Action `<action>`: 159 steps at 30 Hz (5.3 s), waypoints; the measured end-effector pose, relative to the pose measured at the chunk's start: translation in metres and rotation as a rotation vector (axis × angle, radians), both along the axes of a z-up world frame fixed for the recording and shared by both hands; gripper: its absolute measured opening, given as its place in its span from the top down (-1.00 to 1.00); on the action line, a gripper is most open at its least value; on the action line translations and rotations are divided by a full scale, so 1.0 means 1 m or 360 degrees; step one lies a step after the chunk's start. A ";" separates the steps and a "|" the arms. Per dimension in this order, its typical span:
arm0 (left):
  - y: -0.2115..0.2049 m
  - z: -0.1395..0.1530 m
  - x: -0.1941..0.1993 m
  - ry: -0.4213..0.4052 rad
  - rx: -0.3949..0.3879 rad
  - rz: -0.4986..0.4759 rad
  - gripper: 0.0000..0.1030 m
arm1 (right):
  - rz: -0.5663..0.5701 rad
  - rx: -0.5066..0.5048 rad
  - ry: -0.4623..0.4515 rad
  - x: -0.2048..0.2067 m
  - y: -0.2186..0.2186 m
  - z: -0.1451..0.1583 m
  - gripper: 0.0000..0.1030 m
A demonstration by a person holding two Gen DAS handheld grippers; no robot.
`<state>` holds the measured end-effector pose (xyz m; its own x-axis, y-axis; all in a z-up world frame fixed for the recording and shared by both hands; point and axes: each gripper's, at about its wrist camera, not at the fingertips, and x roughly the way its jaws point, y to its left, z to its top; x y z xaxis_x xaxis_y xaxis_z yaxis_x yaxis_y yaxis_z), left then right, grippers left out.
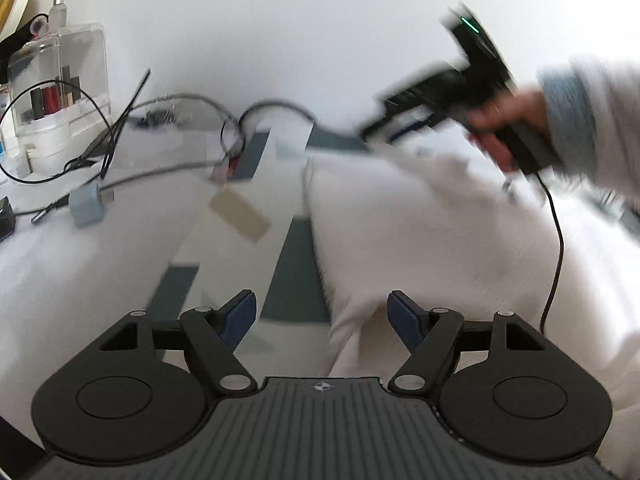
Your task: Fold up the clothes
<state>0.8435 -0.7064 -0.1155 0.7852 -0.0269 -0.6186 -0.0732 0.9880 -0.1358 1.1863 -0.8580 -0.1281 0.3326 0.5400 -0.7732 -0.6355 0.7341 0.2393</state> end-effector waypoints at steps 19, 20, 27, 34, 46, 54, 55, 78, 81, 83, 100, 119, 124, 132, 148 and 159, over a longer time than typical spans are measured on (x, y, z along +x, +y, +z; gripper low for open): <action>-0.102 -0.025 0.068 0.0274 0.0288 -0.0397 -0.69 | -0.0578 0.0195 0.0096 -0.070 -0.142 -0.039 0.81; -0.103 -0.027 0.067 0.0292 0.0272 -0.0388 -0.69 | -0.0588 0.0211 0.0089 -0.067 -0.142 -0.041 0.85; -0.135 -0.038 0.067 0.0292 0.0491 -0.0462 -0.81 | -0.0591 0.0284 0.0037 -0.050 -0.139 -0.045 0.94; -0.139 -0.025 0.072 0.0351 0.0473 -0.0436 -0.82 | -0.0539 0.0365 -0.0160 -0.083 -0.141 -0.024 -0.26; -0.198 -0.007 0.088 0.0314 0.0473 -0.0569 -0.82 | -0.1100 0.0019 -0.0188 -0.090 -0.297 -0.017 -0.41; -0.226 -0.035 0.080 0.0438 0.0520 -0.0725 -0.87 | -0.1215 -0.0180 -0.0237 -0.088 -0.317 -0.038 -0.36; -0.226 -0.036 0.081 0.0439 0.0509 -0.0719 -0.87 | -0.1209 -0.0212 -0.0290 -0.088 -0.316 -0.040 -0.26; -0.223 -0.042 0.084 0.0493 0.0385 -0.0621 -1.00 | -0.1289 0.0062 -0.0366 -0.074 -0.338 -0.011 -0.98; -0.223 -0.041 0.087 0.0506 0.0398 -0.0642 -1.00 | -0.1232 0.0081 -0.0450 -0.124 -0.342 0.003 -0.98; -0.225 -0.040 0.086 0.0505 0.0419 -0.0641 -1.00 | -0.1284 0.0023 -0.0465 -0.152 -0.349 0.010 -0.98; -0.249 -0.049 0.032 0.0310 0.0290 -0.0829 -1.00 | -0.2084 -0.0302 -0.0144 -0.378 -0.454 -0.002 -0.79; -0.286 -0.041 0.070 0.0668 0.0353 -0.0567 -1.00 | -0.1801 -0.0279 -0.0260 -0.278 -0.517 -0.048 -0.34; -0.336 -0.029 0.069 0.0586 0.0602 -0.0612 -0.99 | -0.1930 0.0080 -0.0217 -0.265 -0.562 -0.051 1.00; -0.409 -0.037 0.073 0.0532 0.0557 -0.0839 -1.00 | -0.2318 0.0258 -0.0347 -0.290 -0.666 -0.023 1.00; -0.472 -0.015 0.062 0.0358 0.0480 -0.1270 -0.97 | -0.2118 0.0532 -0.0091 -0.338 -0.683 -0.037 0.01; -0.631 -0.038 0.004 -0.0032 0.0876 -0.2125 -0.45 | -0.1686 0.0251 -0.0111 -0.247 -0.699 -0.037 -0.06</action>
<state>0.8478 -1.3373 -0.1532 0.3733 -0.4999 -0.7815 0.9266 0.2424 0.2876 0.9393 -1.5569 -0.1651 0.7311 0.0427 -0.6810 0.2907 0.8834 0.3675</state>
